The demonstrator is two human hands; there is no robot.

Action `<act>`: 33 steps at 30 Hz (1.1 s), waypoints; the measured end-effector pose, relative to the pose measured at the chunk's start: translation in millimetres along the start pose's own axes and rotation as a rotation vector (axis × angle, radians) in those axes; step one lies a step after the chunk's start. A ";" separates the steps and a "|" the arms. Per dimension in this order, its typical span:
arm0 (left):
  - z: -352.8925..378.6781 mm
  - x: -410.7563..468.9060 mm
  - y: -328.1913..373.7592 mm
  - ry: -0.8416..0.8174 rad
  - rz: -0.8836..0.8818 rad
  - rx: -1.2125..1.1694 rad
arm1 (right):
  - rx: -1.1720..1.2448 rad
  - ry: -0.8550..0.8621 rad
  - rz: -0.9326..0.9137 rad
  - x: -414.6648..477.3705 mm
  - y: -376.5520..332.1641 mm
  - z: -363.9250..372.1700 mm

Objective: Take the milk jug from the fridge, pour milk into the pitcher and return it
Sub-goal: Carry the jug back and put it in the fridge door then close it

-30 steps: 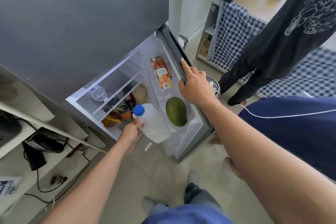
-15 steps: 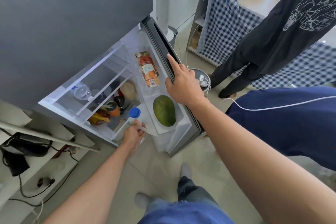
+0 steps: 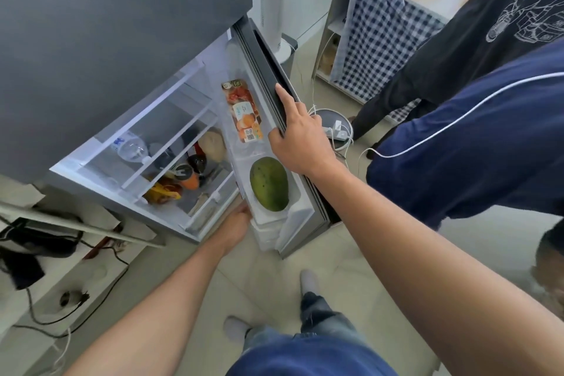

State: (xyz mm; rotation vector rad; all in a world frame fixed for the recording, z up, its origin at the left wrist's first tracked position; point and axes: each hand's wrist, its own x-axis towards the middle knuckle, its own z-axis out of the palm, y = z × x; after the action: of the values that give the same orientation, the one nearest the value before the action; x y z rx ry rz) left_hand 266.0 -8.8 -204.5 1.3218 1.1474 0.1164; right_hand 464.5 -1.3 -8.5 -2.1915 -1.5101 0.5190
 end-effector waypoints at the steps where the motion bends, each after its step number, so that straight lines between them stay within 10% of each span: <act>1: 2.8 -0.5 0.7 -0.027 0.010 0.043 | 0.001 -0.003 0.002 -0.3 -1.2 0.8; 33: -138.7 -147.7 -47.0 0.753 -0.028 -0.088 | -0.191 -0.162 -0.061 -0.2 -114.6 64.2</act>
State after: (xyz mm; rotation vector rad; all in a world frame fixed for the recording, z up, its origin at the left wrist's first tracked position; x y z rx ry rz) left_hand 72.1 -24.0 -130.9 1.2078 1.7628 0.6804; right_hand 341.2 43.4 -0.3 -2.2830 -1.7717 0.5651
